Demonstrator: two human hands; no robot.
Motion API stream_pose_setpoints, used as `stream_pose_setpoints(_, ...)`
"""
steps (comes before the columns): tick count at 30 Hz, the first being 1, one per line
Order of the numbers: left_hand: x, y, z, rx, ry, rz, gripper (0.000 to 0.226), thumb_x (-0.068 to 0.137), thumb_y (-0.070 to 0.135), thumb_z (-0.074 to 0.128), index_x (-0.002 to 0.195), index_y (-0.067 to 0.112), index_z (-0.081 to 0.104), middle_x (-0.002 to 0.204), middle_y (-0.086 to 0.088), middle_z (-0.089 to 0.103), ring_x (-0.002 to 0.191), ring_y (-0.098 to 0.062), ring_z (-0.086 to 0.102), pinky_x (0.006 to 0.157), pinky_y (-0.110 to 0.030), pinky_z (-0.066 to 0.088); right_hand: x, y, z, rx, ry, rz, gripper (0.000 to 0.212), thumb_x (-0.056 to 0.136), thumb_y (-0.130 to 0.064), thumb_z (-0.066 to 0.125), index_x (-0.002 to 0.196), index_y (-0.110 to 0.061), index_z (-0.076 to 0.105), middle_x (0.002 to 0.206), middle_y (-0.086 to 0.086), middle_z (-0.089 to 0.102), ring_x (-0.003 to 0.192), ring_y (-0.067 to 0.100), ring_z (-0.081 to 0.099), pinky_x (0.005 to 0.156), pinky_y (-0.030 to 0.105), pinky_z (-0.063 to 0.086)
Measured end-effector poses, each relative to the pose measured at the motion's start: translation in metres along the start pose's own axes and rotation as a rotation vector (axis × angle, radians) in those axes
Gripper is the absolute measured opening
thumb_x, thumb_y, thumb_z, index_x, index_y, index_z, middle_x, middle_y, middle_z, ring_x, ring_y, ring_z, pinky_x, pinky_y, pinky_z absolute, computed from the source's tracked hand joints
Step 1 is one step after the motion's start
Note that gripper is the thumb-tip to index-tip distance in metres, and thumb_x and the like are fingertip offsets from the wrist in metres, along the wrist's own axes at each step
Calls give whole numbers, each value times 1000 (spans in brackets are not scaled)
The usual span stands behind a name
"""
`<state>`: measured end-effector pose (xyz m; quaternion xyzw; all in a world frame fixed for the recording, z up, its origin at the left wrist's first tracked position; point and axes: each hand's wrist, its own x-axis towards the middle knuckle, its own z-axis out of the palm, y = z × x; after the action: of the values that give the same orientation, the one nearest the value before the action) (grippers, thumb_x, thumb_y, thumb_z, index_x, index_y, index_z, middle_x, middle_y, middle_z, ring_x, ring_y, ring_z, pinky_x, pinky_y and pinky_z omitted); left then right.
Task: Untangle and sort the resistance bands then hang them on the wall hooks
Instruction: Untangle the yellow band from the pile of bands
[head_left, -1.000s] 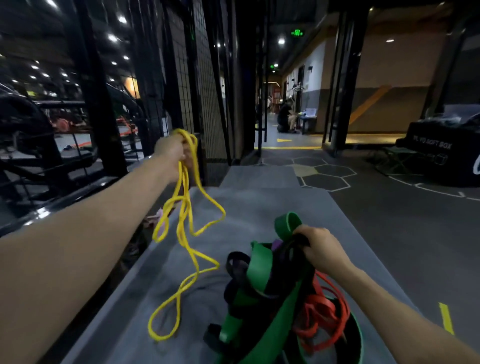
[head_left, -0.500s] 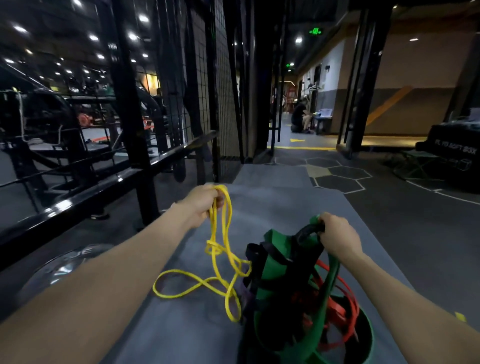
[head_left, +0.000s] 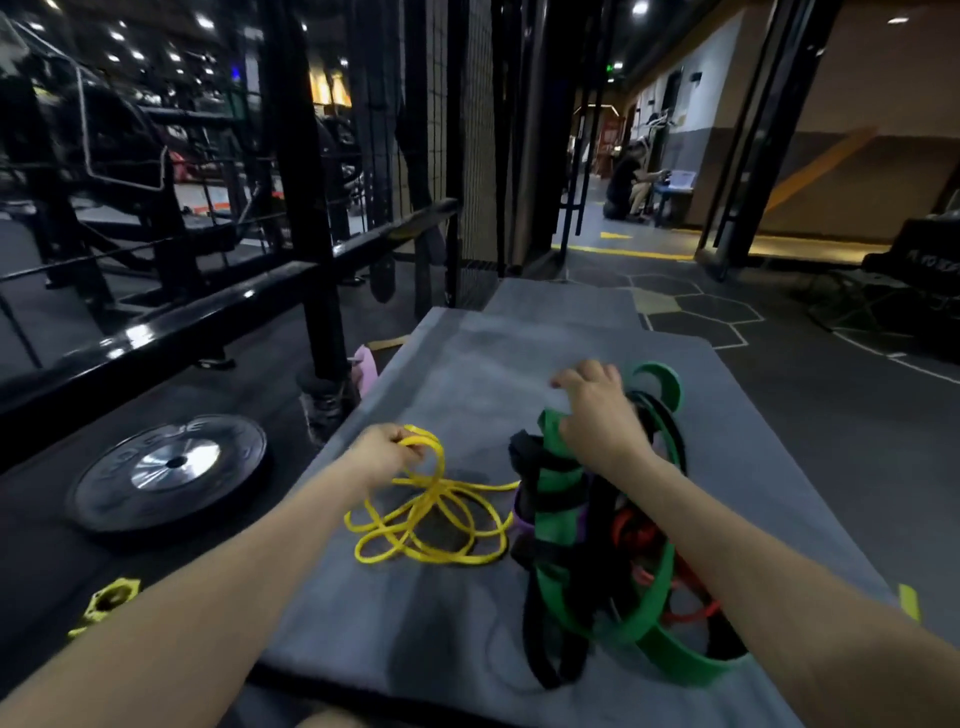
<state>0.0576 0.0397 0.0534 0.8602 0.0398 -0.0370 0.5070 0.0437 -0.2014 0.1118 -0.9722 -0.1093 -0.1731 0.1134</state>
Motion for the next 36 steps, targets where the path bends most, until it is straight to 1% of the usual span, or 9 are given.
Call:
stream_pose_setpoints(6,-11,-37,-13,181,101,-79,15,74,-2,66,86,7,63,83,-10,61,78,-21,57,67,-28,51,-8,-62,56,140,-238,-176,43,85,-8,53,128,-8,49,130,12,43,124,30,36,104,35,32)
stream_pose_setpoints(12,-17,-73,-27,195,164,-188,69,64,10,82,124,5,48,123,-16,46,113,-27,50,91,-26,41,-13,-84,113,172,-396,-177,34,79,-21,64,108,-5,56,114,16,56,115,33,47,94,34,34)
stream_pose_setpoints(17,-10,-97,-30,133,66,-239,82,63,11,83,133,8,40,128,-11,51,114,-26,54,88,-28,45,-7,-78,136,119,-630,-33,108,66,-39,80,145,-3,16,151,15,21,141,32,18,116,36,20)
stream_pose_setpoints(20,-7,-102,-27,63,6,-246,93,59,10,86,137,9,36,130,-9,51,118,-24,52,98,-33,46,0,-73,146,78,-759,-14,128,62,-48,80,149,-8,-5,158,10,-2,147,27,-2,120,39,6)
stream_pose_setpoints(23,-2,-111,-27,41,-63,-256,124,31,33,89,139,15,31,131,-9,49,119,-23,52,101,-42,46,7,-74,146,81,-767,4,121,63,-46,80,148,-6,5,156,11,14,144,30,11,118,38,15)
stream_pose_setpoints(26,-1,-109,-27,32,-107,-247,137,20,43,85,142,15,28,134,-7,47,123,-21,48,105,-39,43,9,-78,145,49,-703,-49,70,63,-40,78,120,-12,49,129,12,53,121,30,49,92,34,43)
stream_pose_setpoints(28,-2,-103,-26,-12,-119,-251,125,37,31,91,142,11,28,131,-8,51,121,-22,51,106,-36,42,4,-84,144,12,-689,-93,45,65,-35,74,101,-15,56,114,10,62,108,30,59,78,32,45)
stream_pose_setpoints(32,11,-95,-31,-295,-102,-234,90,59,6,84,135,3,37,105,-10,64,105,-20,59,95,-27,43,18,-97,130,7,-601,-92,35,70,-32,70,97,-10,64,107,14,65,102,31,62,75,32,48)
stream_pose_setpoints(36,39,-59,-47,-413,-91,-120,26,72,2,75,92,14,63,69,7,65,67,-6,53,62,-17,38,89,-95,91,156,-499,33,31,72,-32,72,85,-5,66,76,10,56,72,21,54,59,28,41)
